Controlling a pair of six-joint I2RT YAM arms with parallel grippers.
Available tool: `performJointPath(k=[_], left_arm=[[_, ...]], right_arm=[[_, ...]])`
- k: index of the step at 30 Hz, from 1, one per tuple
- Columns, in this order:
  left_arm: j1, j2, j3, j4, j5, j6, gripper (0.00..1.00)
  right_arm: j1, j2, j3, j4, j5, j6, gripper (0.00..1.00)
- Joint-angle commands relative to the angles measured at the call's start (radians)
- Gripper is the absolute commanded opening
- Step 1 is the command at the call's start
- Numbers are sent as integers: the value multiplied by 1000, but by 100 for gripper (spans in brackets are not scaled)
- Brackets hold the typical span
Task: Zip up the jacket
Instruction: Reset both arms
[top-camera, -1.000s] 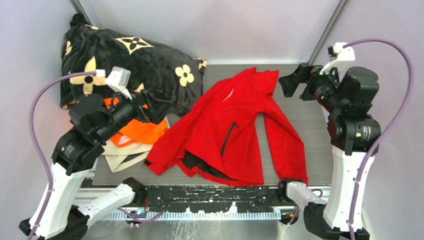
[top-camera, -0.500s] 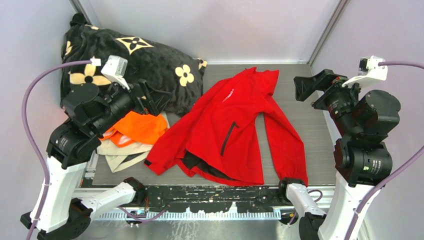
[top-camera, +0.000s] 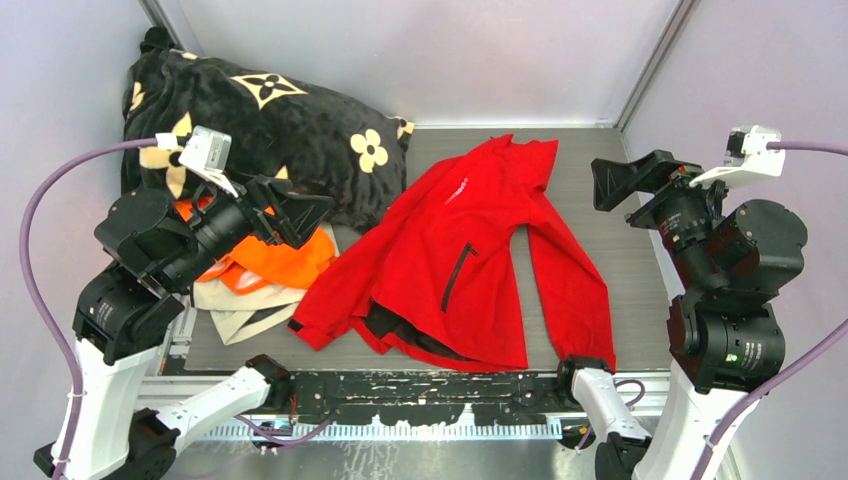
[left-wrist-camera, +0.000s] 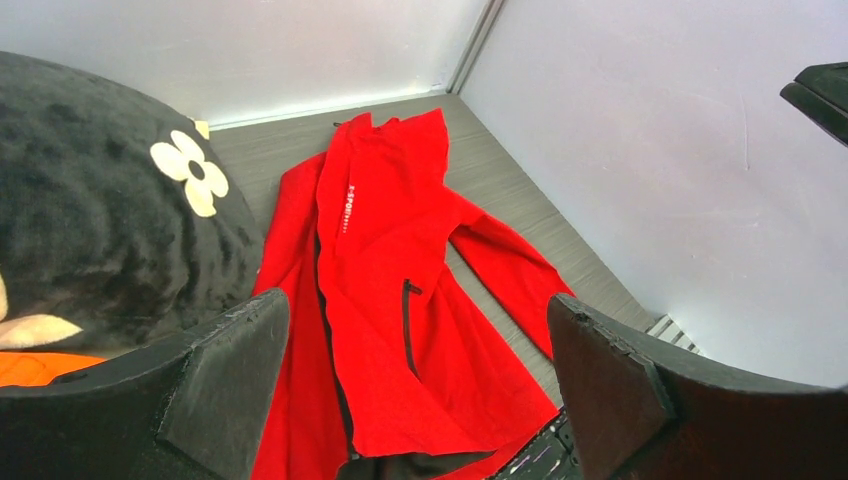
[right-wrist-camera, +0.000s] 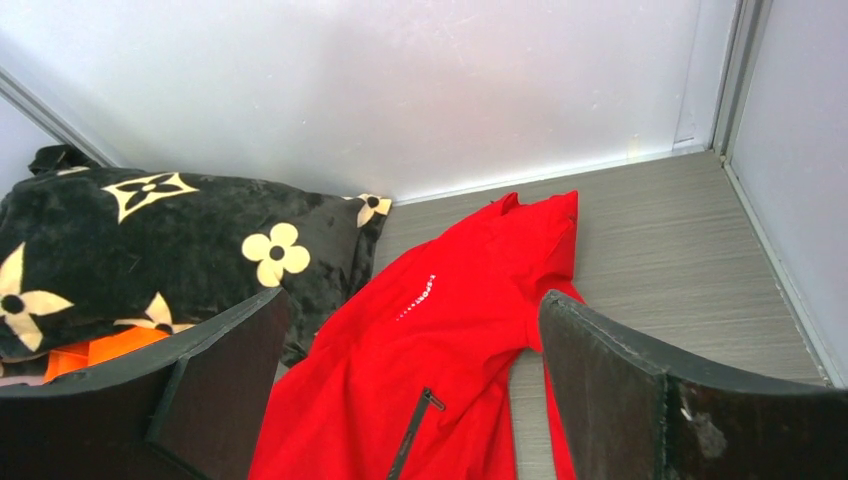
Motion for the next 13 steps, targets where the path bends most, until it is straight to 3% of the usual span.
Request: performJointPath(k=[1, 13], left_arm=[[4, -10, 3, 38, 23, 4, 99], [4, -35, -12, 23, 11, 9, 100]], right_arm=[[-7, -15, -5, 58, 18, 6, 100], [-17, -43, -40, 64, 27, 2, 100]])
